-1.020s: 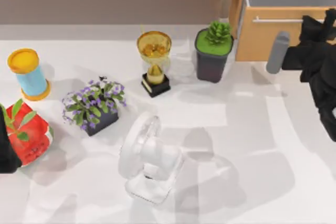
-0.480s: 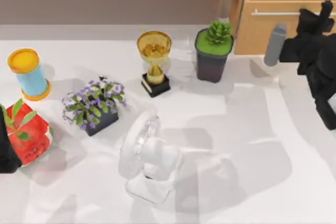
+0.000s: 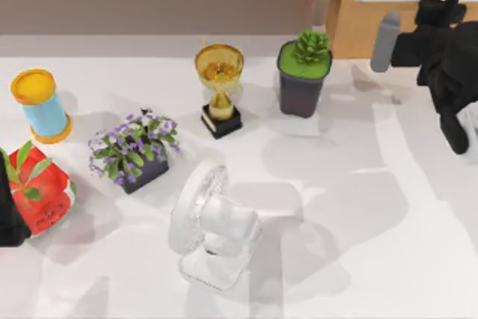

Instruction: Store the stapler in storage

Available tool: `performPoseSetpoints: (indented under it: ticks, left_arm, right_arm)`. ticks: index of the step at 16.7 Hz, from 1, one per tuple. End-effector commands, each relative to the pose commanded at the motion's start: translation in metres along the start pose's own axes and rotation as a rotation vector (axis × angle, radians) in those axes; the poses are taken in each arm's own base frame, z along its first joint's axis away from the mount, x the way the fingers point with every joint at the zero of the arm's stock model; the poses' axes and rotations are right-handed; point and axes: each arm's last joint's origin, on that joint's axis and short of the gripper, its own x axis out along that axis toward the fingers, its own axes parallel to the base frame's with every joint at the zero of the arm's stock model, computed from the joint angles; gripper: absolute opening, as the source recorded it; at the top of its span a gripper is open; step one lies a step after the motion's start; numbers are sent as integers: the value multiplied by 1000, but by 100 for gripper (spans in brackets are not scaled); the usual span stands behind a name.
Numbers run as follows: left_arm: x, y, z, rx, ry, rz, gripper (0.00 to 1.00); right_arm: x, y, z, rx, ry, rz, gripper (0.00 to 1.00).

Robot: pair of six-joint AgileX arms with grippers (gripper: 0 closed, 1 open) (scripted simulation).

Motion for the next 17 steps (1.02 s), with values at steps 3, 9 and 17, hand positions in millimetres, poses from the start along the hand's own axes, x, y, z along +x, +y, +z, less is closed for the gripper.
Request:
performPoseSetpoints:
  ticks: [3,9,17]
  left_arm:
    - [0,0,0,0,0,0,100]
    - [0,0,0,0,0,0,100]
    - [0,0,0,0,0,0,100]
  right_arm:
    - [0,0,0,0,0,0,0]
    - [0,0,0,0,0,0,45]
    - [0,0,0,0,0,0,100]
